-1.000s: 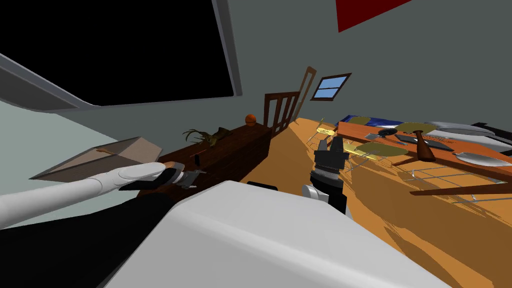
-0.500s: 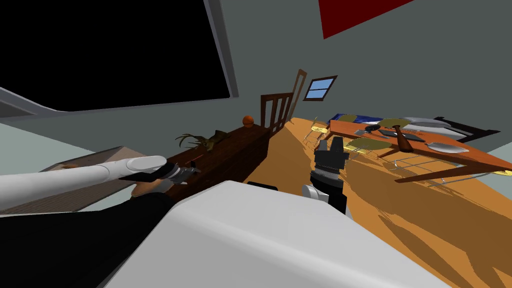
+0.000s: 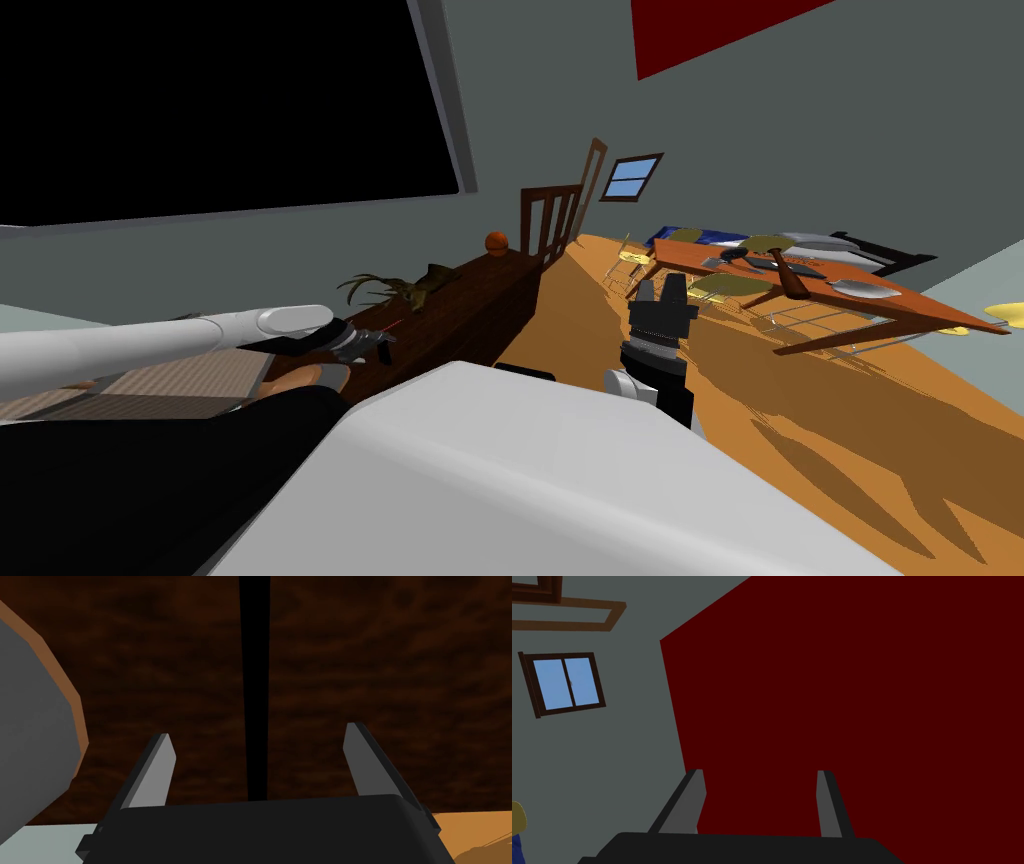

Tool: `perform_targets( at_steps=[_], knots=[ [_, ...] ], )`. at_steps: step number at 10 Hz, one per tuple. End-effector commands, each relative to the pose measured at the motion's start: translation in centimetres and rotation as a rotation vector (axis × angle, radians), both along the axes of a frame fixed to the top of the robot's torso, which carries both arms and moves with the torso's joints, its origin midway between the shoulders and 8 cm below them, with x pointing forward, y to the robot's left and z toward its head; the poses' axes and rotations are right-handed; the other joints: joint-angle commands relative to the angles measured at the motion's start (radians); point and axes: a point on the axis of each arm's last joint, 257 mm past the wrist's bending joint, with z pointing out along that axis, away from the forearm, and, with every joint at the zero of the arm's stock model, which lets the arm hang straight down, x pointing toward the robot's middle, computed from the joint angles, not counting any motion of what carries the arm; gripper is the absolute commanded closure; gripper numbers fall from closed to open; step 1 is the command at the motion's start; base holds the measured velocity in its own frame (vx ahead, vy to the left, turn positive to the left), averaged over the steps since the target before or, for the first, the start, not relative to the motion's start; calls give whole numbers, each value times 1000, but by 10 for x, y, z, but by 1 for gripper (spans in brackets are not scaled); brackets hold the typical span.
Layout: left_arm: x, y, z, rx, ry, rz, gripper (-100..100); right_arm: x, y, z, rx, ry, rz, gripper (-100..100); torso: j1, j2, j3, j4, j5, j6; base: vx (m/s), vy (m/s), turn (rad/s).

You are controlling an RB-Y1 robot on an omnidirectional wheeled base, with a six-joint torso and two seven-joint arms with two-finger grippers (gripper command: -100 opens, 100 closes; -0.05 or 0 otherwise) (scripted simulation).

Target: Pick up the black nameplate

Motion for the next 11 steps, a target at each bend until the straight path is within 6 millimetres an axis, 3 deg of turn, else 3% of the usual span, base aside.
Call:
perform_targets(
  at_steps=[1,6,7,11],
  knots=[
    [-13,1,-9,2,-1,13,-100,0,0,0,0,0,0,0,0,0,0,0,0,0,22,7,-89],
    [-32,1,-19,5,-2,29,-100,0,0,0,0,0,0,0,-3,0,0,0,-1,0,24,2,-48],
    [-32,1,-20,5,-3,29,100,0,0,0,0,0,0,0,-3,1,0,0,-1,0,0,0,0],
    [-33,1,-19,6,-1,27,100,0,0,0,0,0,0,0,-3,1,1,1,0,0,0,0,0]
  ],
)
